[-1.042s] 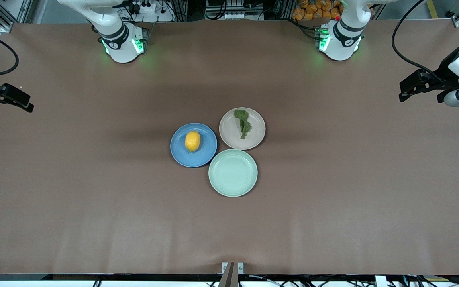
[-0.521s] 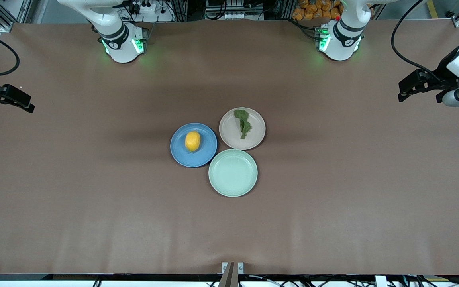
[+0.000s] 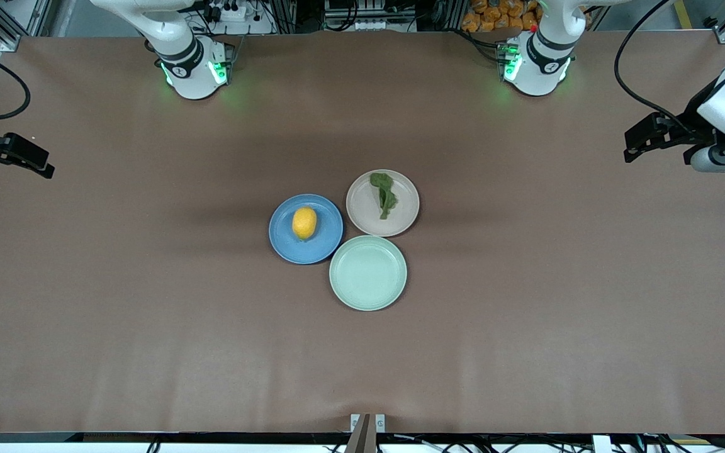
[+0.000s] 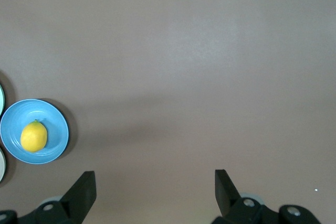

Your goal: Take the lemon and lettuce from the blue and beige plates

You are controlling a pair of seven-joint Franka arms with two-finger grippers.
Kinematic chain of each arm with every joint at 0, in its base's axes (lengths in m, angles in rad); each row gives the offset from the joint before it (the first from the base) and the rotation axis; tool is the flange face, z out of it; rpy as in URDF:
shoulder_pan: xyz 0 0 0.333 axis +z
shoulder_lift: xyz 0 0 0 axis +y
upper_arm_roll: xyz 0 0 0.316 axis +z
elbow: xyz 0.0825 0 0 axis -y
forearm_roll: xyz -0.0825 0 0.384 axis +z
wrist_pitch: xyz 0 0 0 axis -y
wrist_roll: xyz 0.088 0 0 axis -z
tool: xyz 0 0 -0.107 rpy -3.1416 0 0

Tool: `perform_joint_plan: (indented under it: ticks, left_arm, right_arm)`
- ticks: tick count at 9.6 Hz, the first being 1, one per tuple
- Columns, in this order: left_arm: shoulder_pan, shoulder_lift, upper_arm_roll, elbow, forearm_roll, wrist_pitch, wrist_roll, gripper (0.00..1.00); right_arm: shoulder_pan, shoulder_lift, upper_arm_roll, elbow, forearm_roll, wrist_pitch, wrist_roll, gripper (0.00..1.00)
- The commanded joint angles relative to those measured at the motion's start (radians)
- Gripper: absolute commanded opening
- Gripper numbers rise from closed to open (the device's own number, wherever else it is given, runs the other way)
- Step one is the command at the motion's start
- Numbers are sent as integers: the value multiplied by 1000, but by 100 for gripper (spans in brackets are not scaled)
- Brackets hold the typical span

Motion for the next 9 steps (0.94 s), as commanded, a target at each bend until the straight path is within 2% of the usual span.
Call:
perform_joint_plan:
  ticks: [1,3,4,6,9]
  left_arm:
    - [9,35,0,-2,-55,-13,-21,100]
    - [3,60,0,-64,-98,-2,-24,100]
    - [9,51,0,-110,-145,42,-24,100]
    - [0,42,-2,-188,-155,110,-28,100]
    - [2,29,-74,-330,-155,252,-115,100]
  right_arm:
    - [-1,12,-2,28,9,-18,15,100]
    - [-1,12,-2,28,9,-18,12,100]
    - [-1,12,-2,28,15,-18,13,100]
    - [0,12,-2,28,12,-18,9,100]
    - [5,12,-2,26,23,-19,15,100]
